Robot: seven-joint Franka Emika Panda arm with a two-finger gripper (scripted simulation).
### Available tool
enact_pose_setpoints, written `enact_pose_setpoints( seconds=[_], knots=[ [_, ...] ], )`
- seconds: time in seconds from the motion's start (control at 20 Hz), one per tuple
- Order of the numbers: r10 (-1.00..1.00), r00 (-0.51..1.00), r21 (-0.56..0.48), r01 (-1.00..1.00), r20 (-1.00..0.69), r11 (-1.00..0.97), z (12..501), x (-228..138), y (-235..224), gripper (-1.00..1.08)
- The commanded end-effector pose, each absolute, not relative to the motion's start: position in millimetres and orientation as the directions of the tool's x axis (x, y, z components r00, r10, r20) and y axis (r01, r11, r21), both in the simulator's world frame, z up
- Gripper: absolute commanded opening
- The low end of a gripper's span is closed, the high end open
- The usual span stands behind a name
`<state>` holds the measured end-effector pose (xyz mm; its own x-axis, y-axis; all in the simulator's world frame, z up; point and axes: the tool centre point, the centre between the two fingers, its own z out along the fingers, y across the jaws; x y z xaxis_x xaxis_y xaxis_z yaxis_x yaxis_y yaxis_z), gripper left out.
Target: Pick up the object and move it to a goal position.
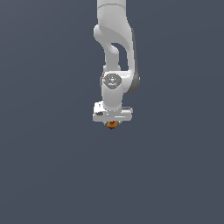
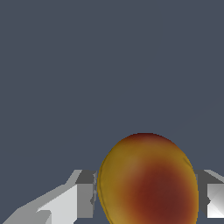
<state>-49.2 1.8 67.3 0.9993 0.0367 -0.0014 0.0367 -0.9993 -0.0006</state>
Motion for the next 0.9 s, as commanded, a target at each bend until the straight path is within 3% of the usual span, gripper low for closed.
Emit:
enact_pose_setpoints(
  seconds=[0.0, 0.85],
  knots=[
    [0.037, 0.999, 0.000, 0.037, 0.001, -0.999, 84.2, -45.3, -2.5, -1.00],
    [0.036, 0.999, -0.001, 0.036, 0.000, -0.999, 249.5, -10.3, -45.1, -1.00]
  ],
)
